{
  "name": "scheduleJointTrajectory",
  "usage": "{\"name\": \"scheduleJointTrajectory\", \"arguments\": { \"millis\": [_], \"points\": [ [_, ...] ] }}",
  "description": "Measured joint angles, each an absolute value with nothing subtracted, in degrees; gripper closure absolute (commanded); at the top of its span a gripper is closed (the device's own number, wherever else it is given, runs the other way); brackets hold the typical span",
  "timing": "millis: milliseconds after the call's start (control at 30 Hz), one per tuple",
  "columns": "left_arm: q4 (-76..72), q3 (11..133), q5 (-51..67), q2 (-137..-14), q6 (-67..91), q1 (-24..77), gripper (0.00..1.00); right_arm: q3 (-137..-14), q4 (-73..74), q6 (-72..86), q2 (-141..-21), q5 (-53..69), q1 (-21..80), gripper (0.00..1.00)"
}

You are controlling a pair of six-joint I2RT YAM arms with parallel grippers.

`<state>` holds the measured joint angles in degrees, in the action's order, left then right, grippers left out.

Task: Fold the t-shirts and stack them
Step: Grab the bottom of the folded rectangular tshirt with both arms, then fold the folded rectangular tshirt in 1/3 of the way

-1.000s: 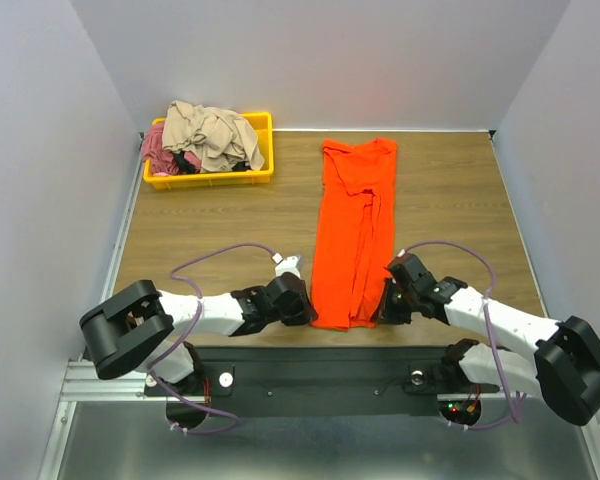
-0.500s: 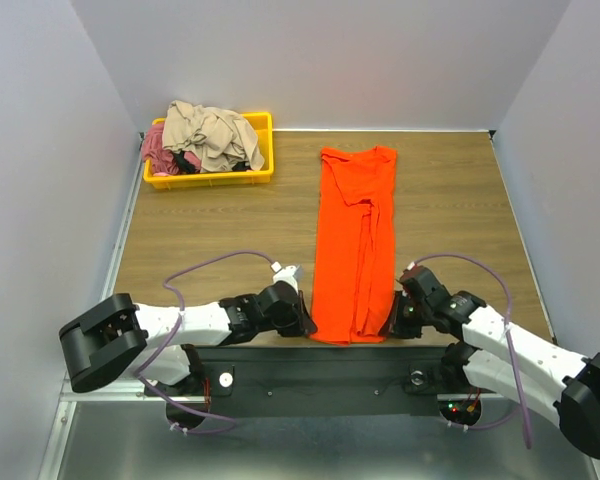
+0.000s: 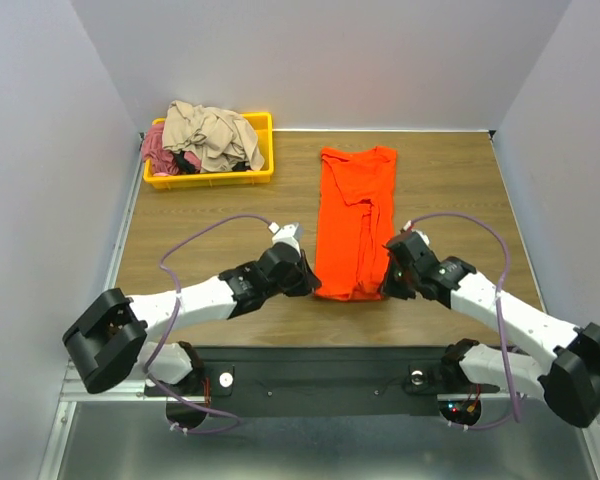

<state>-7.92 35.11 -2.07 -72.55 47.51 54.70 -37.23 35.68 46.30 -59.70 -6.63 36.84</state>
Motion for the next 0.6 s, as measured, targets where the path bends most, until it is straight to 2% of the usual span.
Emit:
{"name": "scheduleJointTrajectory", "arguments": {
  "millis": [400, 600],
  "points": [
    [-8.47, 52.99, -0.45, -88.64, 39.11, 44.07, 1.0, -51.92, 34.46, 43.62, -75.61, -24.49, 36.29, 1.0],
    [-8.32, 62.26, 1.32, -96.95, 36.05, 40.95, 1.0, -57.56, 30.63, 40.27, -84.38, -26.15, 32.82, 1.0]
  ]
}}
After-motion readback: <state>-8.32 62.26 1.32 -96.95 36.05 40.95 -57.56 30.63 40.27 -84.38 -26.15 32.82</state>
